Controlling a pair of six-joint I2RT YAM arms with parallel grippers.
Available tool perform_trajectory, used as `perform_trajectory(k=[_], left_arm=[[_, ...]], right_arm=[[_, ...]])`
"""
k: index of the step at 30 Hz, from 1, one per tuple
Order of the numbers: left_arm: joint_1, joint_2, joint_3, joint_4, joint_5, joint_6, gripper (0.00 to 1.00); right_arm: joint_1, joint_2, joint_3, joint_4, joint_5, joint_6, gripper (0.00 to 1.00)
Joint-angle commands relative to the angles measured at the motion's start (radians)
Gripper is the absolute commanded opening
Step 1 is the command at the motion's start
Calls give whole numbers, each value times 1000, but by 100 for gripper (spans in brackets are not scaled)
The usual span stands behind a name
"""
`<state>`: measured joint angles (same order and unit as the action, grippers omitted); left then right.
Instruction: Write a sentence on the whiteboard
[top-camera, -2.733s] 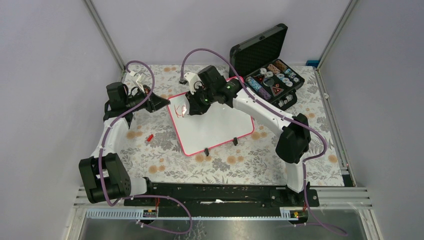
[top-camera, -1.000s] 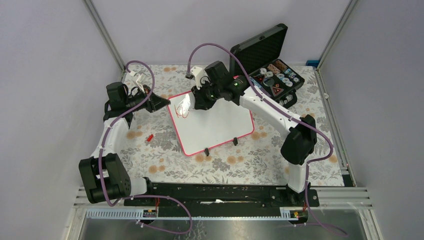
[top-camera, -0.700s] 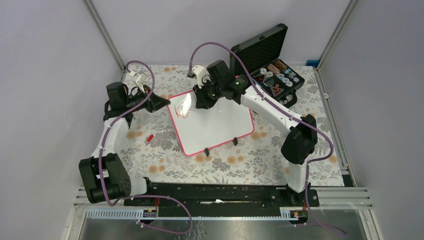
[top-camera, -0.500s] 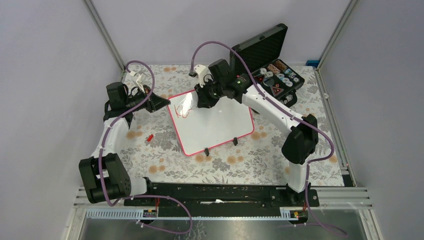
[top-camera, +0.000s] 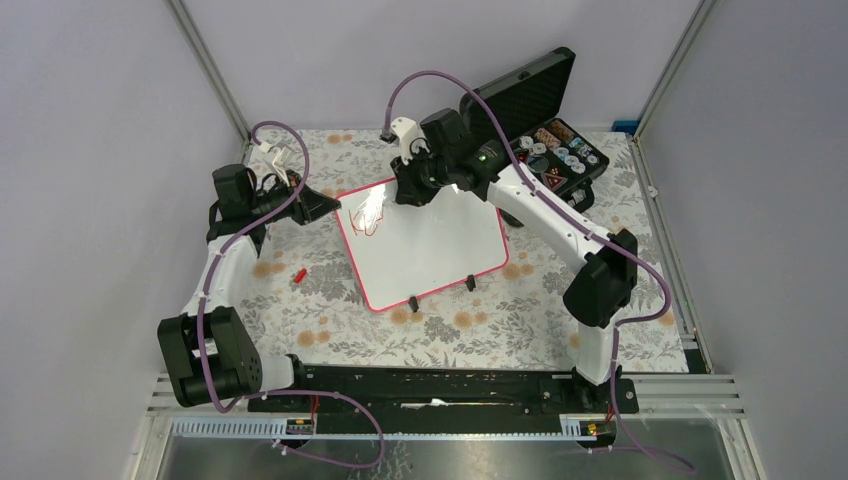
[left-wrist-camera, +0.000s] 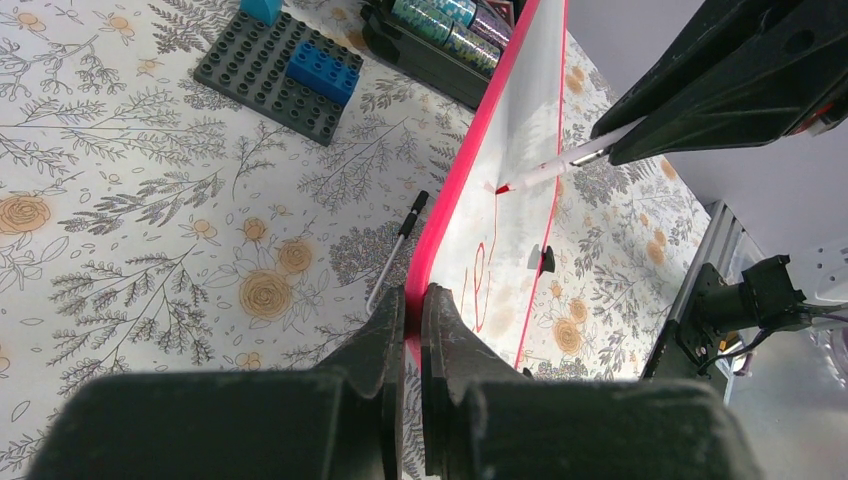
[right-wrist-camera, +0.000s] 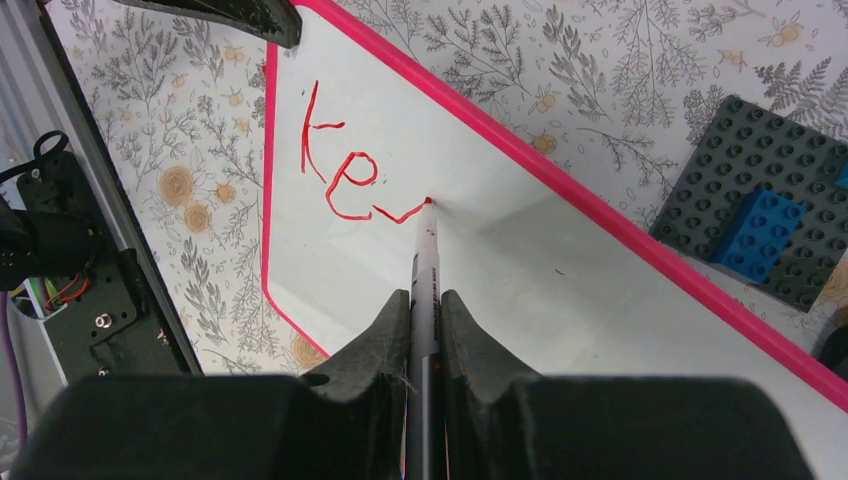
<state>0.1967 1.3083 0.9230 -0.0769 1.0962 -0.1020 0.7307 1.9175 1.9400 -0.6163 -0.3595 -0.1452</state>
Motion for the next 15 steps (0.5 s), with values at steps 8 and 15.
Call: perform_trajectory(k=[8, 15], left_arm=[[-15, -16, -6, 23, 11, 41, 0], [-14, -18, -7, 22, 12, 42, 0]], right_arm=[[21, 34, 49, 13, 11, -8, 0], [35, 29, 21, 13, 8, -12, 0]])
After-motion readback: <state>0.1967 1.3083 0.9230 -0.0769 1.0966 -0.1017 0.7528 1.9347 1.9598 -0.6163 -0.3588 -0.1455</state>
